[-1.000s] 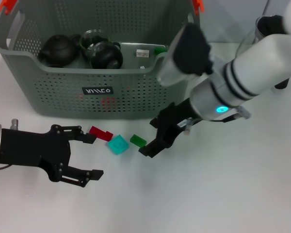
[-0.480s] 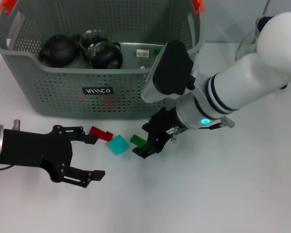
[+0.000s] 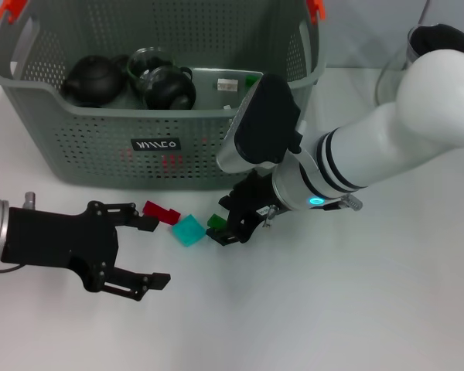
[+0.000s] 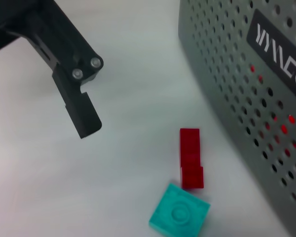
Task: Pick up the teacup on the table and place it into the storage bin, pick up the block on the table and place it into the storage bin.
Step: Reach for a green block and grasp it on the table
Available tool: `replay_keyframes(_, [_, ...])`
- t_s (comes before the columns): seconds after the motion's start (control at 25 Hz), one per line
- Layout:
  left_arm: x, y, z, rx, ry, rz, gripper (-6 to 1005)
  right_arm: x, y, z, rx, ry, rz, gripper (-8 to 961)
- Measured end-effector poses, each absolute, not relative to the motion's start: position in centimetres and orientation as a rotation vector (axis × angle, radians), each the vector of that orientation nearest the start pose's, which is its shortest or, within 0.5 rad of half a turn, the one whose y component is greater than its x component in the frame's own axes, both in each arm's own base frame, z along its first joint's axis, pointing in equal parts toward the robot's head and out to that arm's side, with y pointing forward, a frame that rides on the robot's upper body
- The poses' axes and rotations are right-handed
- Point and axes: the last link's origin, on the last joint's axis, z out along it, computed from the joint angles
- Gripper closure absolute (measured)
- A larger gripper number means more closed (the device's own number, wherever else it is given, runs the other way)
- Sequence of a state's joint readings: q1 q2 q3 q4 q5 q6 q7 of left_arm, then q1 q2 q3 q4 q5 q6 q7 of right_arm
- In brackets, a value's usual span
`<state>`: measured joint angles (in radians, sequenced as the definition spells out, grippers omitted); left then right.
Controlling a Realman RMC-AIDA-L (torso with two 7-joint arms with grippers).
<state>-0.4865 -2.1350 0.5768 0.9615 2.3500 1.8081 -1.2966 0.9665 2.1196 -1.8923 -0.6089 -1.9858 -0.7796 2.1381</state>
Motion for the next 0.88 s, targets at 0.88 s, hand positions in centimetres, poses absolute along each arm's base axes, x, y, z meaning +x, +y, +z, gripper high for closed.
replay_keyframes(0.88, [-27.40, 29.73, 2.12, -2.940, -0.356, -0.358, 94, 13.85, 37.77, -15.73, -2.861, 0.360, -0.246, 561])
